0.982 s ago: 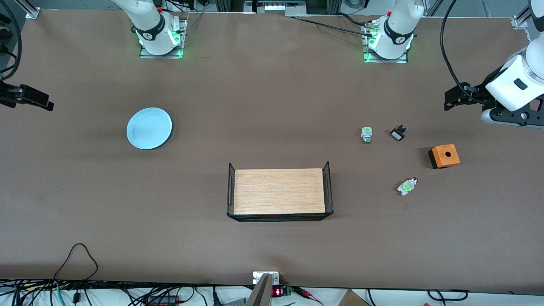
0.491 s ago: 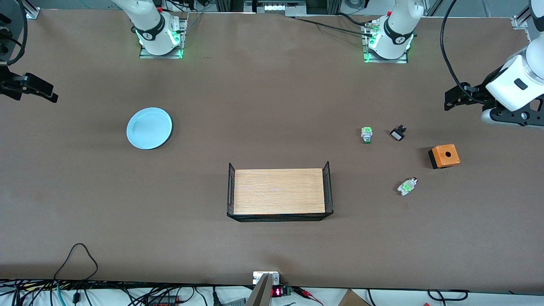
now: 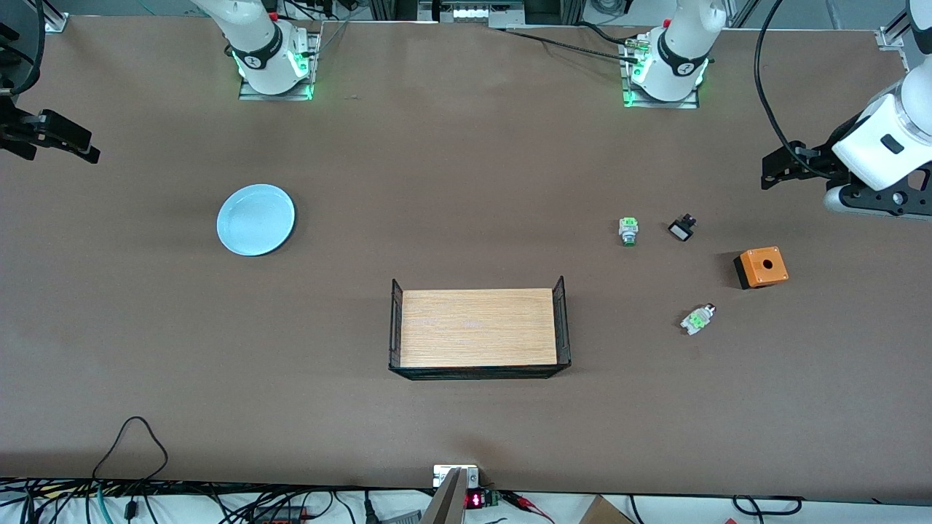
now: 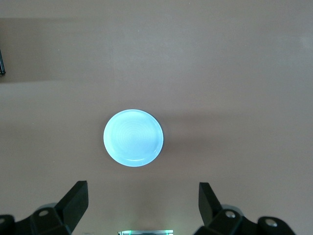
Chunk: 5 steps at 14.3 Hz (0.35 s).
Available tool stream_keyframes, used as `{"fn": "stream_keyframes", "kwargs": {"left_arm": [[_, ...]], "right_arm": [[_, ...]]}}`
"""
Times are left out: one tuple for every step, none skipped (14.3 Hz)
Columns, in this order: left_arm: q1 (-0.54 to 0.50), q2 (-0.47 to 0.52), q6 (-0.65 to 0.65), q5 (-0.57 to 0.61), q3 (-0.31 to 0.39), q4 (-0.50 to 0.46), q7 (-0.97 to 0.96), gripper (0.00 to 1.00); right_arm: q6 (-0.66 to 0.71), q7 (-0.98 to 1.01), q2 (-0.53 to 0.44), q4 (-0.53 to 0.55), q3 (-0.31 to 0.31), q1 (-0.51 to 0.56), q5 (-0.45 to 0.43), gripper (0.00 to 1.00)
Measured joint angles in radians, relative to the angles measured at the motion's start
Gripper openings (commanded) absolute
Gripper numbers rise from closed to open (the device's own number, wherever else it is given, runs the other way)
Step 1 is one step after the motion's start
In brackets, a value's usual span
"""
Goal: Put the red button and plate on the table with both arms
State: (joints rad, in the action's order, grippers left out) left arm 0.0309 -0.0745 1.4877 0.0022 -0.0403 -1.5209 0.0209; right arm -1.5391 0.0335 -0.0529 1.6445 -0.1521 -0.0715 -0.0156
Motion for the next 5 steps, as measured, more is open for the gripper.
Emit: {"fn": "stream_keyframes", "kwargs": {"left_arm": [[0.000,0.000,0.000,0.000,0.000,0.000,0.000,1.00],[0.000,0.000,0.000,0.000,0.000,0.000,0.000,1.00],[-0.001,0.000,0.000,0.000,0.000,0.000,0.000,1.00],[-0.002,0.000,0.000,0.000,0.000,0.000,0.000,1.00],[-0.003,0.000,0.000,0.000,0.000,0.000,0.000,1.00]], "right_arm": [[-0.002,0.000,0.000,0.000,0.000,0.000,0.000,1.00],[-0.003,0.000,0.001,0.000,0.000,0.000,0.000,1.00],[-0.003,0.000,0.002,0.000,0.000,0.000,0.000,1.00],[-0.003,0.000,0.003,0.000,0.000,0.000,0.000,1.00],[-0.003,0.000,0.005,0.000,0.000,0.000,0.000,1.00]]}}
